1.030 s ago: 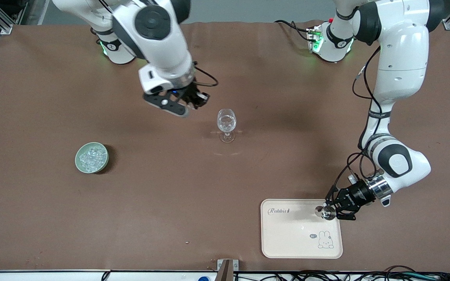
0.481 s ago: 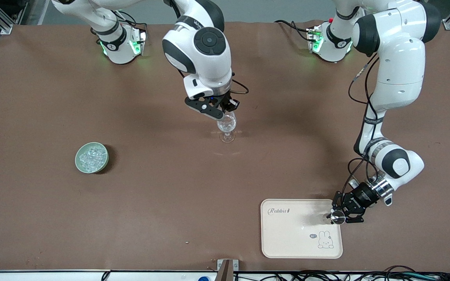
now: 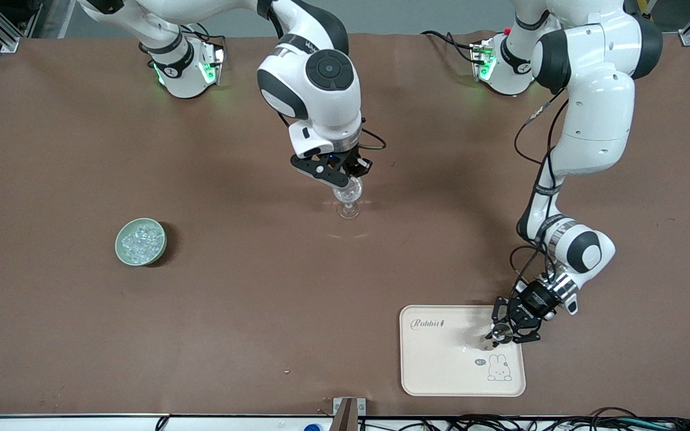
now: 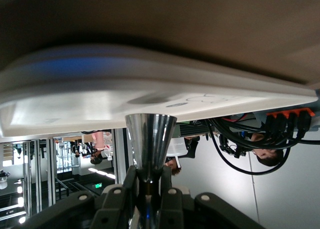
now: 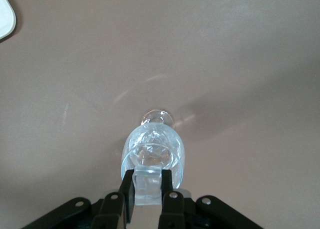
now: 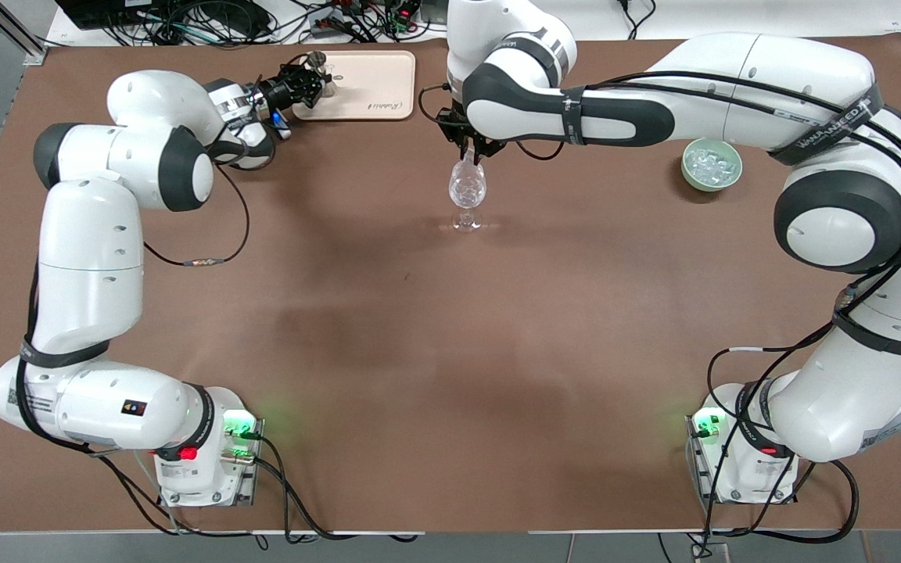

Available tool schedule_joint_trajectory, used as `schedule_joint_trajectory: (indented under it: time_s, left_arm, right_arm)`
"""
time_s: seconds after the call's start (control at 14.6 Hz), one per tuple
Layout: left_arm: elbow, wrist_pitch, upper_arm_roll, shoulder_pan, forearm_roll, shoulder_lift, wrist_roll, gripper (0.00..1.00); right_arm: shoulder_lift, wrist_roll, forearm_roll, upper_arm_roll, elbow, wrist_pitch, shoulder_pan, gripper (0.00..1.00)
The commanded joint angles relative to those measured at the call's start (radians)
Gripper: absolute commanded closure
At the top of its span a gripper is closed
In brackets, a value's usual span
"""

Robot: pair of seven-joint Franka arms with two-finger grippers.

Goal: Pour wine and add ice with both arms
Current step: 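Open the right gripper over the glass while the left gripper places the jigger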

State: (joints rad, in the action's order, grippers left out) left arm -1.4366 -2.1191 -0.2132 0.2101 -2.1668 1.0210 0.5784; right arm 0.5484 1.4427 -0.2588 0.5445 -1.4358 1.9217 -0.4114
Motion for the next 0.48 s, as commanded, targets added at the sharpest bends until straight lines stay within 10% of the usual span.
schedule_joint_trajectory:
  time_s: [0.0,0.41]
  left_arm:
    - [0.032,-0.005,0.000,-0.003,-0.024,0.010,0.000,0.00]
    - [-0.001,-0.004,-0.011,-0.020,0.146,-0.045,0.014,0.00]
  right_arm:
    - [0.013,0.024,-0.043,0.003,0.018,-0.001,-0.009,0.95]
    - [0.031,0.025,-0.062,0.003,0.015,0.000,-0.010,0.93]
